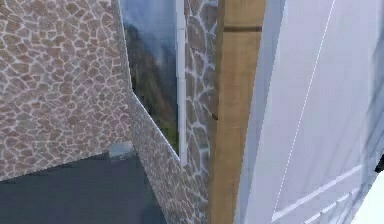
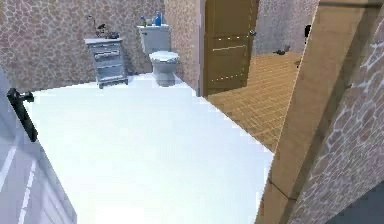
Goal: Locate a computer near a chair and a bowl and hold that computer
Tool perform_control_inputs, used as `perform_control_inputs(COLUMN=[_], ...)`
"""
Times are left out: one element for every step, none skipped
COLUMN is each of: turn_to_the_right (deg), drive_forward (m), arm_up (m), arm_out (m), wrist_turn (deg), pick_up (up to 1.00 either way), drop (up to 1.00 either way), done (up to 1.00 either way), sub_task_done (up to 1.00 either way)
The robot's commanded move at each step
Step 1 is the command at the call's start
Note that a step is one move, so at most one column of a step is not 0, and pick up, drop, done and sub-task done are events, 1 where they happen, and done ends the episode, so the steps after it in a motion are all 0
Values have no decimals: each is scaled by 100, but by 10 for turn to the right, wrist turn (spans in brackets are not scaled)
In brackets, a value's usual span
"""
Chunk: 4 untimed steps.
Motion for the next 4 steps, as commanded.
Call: perform_control_inputs(turn_to_the_right=[450,180,0,450], drive_forward=[0,0,45,0], arm_up=[0,0,0,0], arm_out=[0,0,0,0], wrist_turn=[0,0,0,0], pick_up=[0,0,0,0], drop=[0,0,0,0], done=[0,0,0,0], sub_task_done=[0,0,0,0])
